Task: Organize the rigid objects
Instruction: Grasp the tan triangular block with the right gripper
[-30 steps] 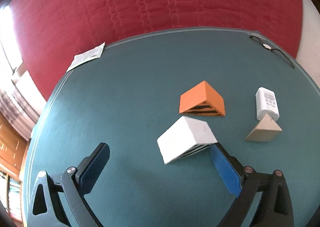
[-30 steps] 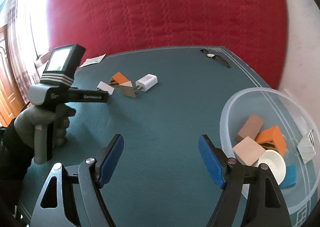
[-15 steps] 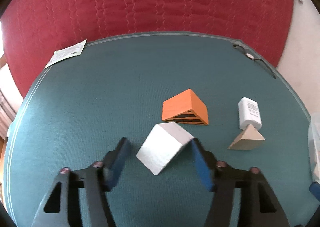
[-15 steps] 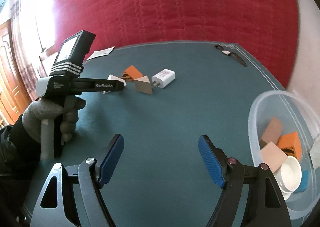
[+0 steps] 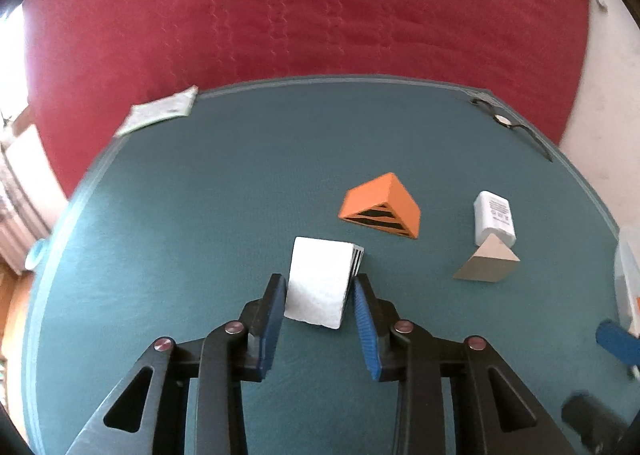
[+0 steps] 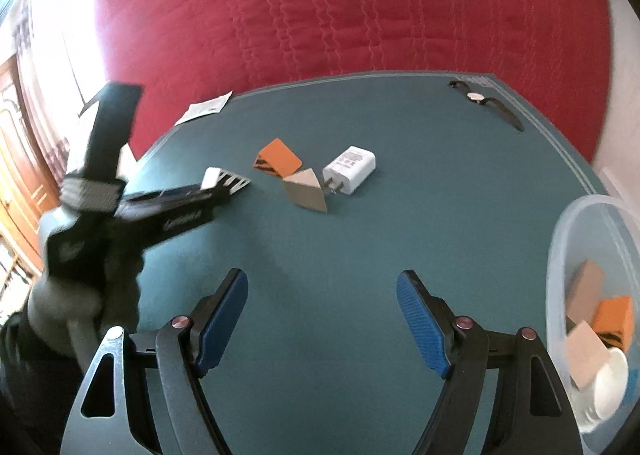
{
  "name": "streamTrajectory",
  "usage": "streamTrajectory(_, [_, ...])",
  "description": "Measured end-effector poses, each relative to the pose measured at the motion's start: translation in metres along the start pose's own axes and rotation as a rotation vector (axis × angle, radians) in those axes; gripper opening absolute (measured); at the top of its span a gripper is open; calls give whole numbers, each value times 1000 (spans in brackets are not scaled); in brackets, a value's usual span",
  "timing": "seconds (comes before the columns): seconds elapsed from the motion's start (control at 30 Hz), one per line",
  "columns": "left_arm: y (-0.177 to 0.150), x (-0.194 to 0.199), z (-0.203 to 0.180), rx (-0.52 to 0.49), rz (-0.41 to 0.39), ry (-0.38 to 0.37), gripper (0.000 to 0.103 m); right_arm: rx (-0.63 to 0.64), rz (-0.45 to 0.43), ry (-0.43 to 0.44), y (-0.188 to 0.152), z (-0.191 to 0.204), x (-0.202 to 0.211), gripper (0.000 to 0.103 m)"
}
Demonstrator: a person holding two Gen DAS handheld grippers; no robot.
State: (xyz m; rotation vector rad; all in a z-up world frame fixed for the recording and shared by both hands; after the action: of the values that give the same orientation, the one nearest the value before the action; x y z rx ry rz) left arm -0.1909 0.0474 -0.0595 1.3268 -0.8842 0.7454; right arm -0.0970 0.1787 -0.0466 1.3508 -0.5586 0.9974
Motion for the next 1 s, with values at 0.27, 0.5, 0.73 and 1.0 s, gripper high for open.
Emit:
streamTrajectory(0.27, [-4, 29, 14, 57, -73, -3, 34, 11, 6, 3, 33, 11, -28, 71])
streamTrajectory(0.5, [-5, 29, 19, 84, -78, -16, 34, 26, 31, -12, 54, 22, -52, 59])
streamTrajectory(0.73, [-6, 27, 20, 81, -82, -21, 34, 33, 48, -48, 68, 25, -72, 55])
streamTrajectory(1.0, [-13, 19, 18, 79, -36, -32, 35, 16, 65, -65, 70, 20, -79, 38])
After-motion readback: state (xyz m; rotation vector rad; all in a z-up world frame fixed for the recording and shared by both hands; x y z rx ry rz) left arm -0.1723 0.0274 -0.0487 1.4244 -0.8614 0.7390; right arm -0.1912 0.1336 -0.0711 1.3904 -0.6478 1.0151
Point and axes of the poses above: each gripper's, at about its wrist camera, not at the fingertips, and x roughly against the way its jaws point, z to its left, y to its top, the point moved 10 cm from there along -x, roughly the way its jaws point, and after that the axes turned 15 degrees about z, right-handed, at the moved point
